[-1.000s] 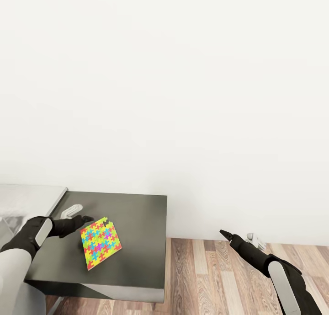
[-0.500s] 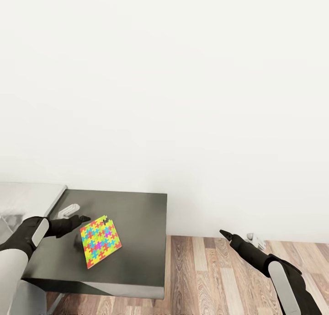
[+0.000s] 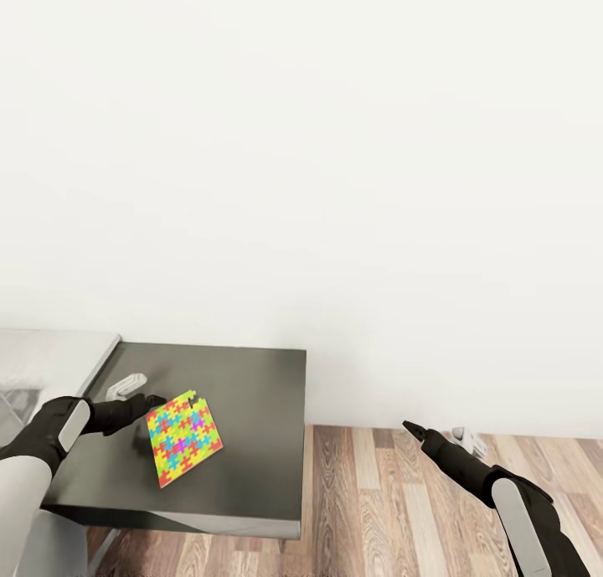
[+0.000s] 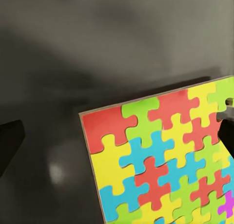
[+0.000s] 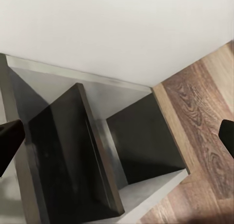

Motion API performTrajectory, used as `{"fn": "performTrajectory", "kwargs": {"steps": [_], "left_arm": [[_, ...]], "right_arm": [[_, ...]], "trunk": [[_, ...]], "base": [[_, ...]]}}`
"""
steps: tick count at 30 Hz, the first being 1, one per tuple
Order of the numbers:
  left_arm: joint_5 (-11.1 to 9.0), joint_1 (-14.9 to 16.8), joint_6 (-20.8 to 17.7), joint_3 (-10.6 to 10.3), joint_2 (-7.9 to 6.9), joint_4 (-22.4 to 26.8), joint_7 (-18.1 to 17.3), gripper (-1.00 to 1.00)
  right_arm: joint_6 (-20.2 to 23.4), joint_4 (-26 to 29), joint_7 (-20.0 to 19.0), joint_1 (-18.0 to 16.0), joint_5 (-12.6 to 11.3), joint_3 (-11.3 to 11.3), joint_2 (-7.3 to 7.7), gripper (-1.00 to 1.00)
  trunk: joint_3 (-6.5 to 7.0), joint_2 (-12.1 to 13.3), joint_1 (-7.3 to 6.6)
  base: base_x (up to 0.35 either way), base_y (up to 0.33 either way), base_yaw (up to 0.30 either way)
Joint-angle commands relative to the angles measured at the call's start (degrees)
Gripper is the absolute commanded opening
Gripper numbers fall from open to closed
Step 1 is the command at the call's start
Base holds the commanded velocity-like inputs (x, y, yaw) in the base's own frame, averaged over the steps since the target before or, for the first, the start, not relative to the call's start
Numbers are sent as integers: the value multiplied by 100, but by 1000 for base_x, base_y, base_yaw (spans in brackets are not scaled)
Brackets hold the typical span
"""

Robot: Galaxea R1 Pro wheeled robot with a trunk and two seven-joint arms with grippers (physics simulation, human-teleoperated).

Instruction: Put all the toys in the child's room - the three board games (two on the bed and one on the table), the two jigsaw puzzles on the table, and the tennis ball on the table - inside the toy box on the table in the child's room.

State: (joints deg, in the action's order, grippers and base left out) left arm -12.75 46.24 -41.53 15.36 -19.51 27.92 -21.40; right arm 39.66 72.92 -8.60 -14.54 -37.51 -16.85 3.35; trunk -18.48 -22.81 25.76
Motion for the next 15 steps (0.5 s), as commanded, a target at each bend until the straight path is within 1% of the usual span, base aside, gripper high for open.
{"fn": "performTrajectory", "kwargs": {"steps": [1,7,15], "left_arm": [[0,5,-40,29,4,3,-15,100],[-4,0,112,28,21,3,-38,100],[0,-1,161,28,47,3,-48,100]], "right_arm": [[33,3,-28,-5,11,-12,-1,100],[33,3,-28,-5,11,-12,-1,100],[33,3,-34,-5,13,-12,-1,100]], "trunk": [[-19,-11,3],[-74,-11,3],[-125,-11,3]], "base": [[0,0,0],[0,0,0],[0,0,0]]}}
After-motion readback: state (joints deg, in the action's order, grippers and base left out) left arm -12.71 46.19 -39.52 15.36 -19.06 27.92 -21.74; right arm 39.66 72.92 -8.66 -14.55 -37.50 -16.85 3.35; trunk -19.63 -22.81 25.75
